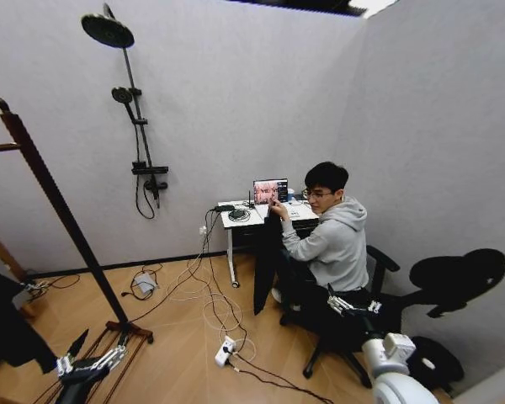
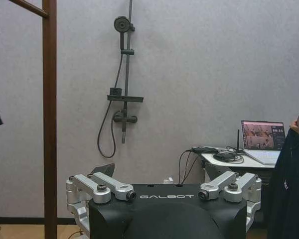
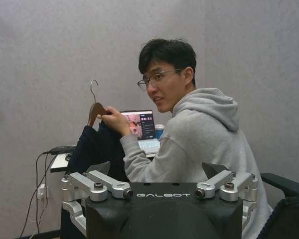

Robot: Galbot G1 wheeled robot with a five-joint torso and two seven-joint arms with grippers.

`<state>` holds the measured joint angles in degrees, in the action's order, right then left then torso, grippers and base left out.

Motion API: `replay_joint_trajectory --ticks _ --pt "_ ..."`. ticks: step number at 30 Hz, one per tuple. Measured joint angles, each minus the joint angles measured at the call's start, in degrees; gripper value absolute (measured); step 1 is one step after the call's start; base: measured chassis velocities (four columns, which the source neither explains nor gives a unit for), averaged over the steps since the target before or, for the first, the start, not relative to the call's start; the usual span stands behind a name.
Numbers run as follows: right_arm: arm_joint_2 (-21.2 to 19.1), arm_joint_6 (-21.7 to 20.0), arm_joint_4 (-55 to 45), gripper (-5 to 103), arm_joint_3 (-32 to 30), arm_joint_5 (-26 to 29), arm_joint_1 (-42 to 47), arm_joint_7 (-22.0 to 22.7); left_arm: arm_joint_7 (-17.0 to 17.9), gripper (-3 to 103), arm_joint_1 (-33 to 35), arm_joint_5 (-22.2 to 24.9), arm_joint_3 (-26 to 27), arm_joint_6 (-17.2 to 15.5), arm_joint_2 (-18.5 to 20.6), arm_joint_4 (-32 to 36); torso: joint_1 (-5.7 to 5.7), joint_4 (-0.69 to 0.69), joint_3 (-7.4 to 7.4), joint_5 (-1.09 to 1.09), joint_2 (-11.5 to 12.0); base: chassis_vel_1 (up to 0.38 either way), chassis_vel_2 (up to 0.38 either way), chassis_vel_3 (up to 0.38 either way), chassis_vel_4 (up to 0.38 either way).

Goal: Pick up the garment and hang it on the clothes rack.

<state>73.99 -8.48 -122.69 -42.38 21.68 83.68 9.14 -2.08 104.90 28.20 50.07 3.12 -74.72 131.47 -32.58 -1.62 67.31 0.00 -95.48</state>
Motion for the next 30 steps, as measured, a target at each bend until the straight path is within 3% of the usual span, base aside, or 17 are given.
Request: replay_joint_trajectory --ticks 21,30 --pt "-1.01 -1.05 -0.40 100 0.03 2.49 -1.37 -0.44 0.00 100 0.00 0.00 0.00 0.00 0.00 0.00 0.00 0.00 0.00 0.00 0.00 0.088 -0.047 -0.039 0.090" --pt "1.38 -2.59 3.88 100 1.03 0.37 -5.74 -1.98 0.00 100 0.00 0.00 0.00 0.00 0.00 0.00 0.00 0.01 0.00 0.00 0.00 0.061 -0.065 -0.065 0.067"
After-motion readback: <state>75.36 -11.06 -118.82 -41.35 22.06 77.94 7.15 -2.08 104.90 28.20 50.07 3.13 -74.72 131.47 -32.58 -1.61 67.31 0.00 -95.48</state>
